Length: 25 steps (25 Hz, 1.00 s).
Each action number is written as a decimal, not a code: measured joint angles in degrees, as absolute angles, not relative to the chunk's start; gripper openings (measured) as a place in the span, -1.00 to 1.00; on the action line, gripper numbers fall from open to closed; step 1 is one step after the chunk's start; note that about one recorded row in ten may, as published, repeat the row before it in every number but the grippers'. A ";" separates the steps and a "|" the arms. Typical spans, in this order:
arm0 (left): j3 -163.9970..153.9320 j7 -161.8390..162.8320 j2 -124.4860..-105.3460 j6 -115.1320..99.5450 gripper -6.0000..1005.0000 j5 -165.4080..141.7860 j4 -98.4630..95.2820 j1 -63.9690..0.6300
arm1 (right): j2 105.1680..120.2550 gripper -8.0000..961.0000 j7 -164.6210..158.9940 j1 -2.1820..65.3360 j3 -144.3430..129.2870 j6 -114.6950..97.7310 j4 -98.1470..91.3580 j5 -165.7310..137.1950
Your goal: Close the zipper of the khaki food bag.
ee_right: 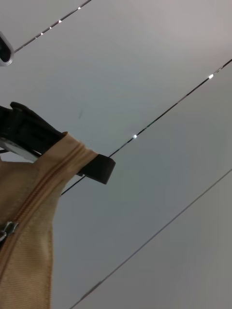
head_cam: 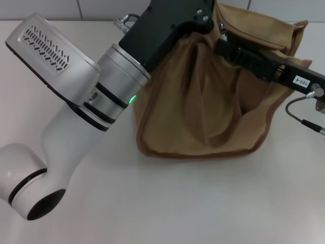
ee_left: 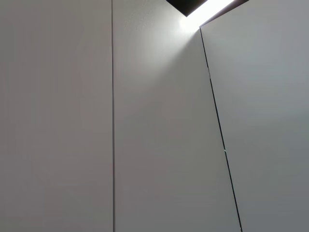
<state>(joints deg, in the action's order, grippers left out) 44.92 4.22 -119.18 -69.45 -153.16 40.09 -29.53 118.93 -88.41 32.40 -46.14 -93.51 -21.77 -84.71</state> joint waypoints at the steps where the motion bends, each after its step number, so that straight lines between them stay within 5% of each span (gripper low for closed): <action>1: 44.92 4.22 -119.18 -69.45 -0.80 -153.16 40.09 -29.53 | 118.93 -0.28 -88.41 32.40 -46.14 -93.51 -21.77 -84.71; 12: 44.90 4.22 -119.18 -69.45 -0.80 -153.22 40.07 -29.53 | 118.92 -0.57 -88.08 32.03 -44.80 -93.28 -21.56 -84.52; 25: 44.92 4.22 -119.18 -69.25 -0.79 -153.20 39.81 -29.70 | 118.91 -0.66 -85.72 32.02 -44.98 -94.30 -21.78 -84.41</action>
